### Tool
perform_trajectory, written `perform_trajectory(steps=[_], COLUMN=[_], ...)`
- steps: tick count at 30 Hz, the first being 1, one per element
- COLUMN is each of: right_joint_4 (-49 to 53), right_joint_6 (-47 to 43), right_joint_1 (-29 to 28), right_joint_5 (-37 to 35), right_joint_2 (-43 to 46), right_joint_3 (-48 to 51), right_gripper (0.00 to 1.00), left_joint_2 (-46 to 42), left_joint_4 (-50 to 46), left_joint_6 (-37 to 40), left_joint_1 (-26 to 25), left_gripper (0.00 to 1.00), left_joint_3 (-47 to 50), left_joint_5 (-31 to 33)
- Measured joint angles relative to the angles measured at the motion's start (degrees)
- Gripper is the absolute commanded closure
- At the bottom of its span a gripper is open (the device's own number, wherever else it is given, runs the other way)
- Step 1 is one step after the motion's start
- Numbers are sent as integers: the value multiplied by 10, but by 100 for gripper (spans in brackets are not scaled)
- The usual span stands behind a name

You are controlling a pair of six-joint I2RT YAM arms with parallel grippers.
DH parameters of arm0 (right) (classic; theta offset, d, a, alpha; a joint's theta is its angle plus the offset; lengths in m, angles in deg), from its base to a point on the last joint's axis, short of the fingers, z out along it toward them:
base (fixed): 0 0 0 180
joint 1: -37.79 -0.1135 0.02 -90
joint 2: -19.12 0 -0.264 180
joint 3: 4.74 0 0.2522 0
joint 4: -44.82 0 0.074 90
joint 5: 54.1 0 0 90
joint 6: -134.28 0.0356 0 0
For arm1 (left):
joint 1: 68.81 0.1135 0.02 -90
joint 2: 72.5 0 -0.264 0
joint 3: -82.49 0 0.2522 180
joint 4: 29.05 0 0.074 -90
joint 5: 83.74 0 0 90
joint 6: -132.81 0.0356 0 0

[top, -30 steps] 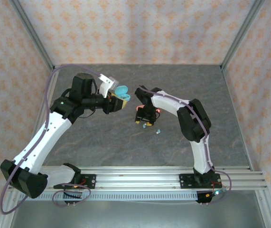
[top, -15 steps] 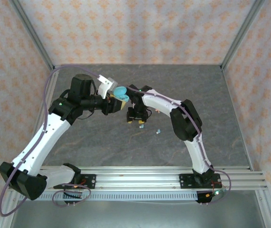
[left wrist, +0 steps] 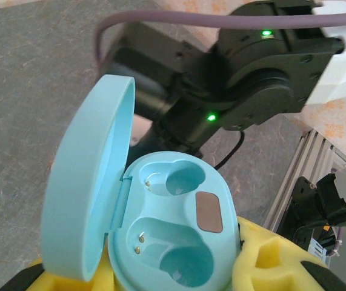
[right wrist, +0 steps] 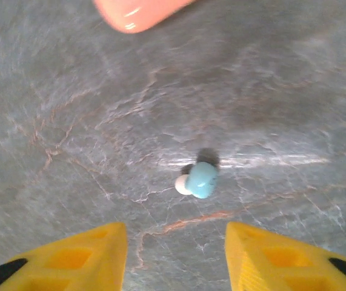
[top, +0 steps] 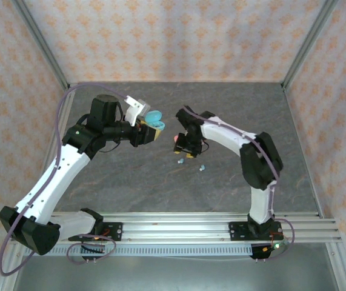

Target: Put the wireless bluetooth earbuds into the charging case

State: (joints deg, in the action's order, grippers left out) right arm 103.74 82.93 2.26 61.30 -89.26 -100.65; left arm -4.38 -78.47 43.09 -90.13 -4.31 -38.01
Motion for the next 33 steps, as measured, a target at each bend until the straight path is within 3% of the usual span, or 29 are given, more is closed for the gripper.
perform_trajectory(steps=[5,11,33], right_joint_4=[-85,-133,-157], right_joint_6=[90,139,169], right_joint_1=[8,4,-2], right_joint_5=[26,40,26], right_joint_2=[21,16,14], right_joint_3=[80,86,135], right_gripper=[60,63,65], left_joint_2=[8,21,66], left_joint_4=[-1,-10,-14], left_joint_6=[3,15,28], left_joint_1=[0,0,0], left_gripper=[88,88,89], left_joint_3=[0,-5,-22], left_joint_5=[-1,-3,-31])
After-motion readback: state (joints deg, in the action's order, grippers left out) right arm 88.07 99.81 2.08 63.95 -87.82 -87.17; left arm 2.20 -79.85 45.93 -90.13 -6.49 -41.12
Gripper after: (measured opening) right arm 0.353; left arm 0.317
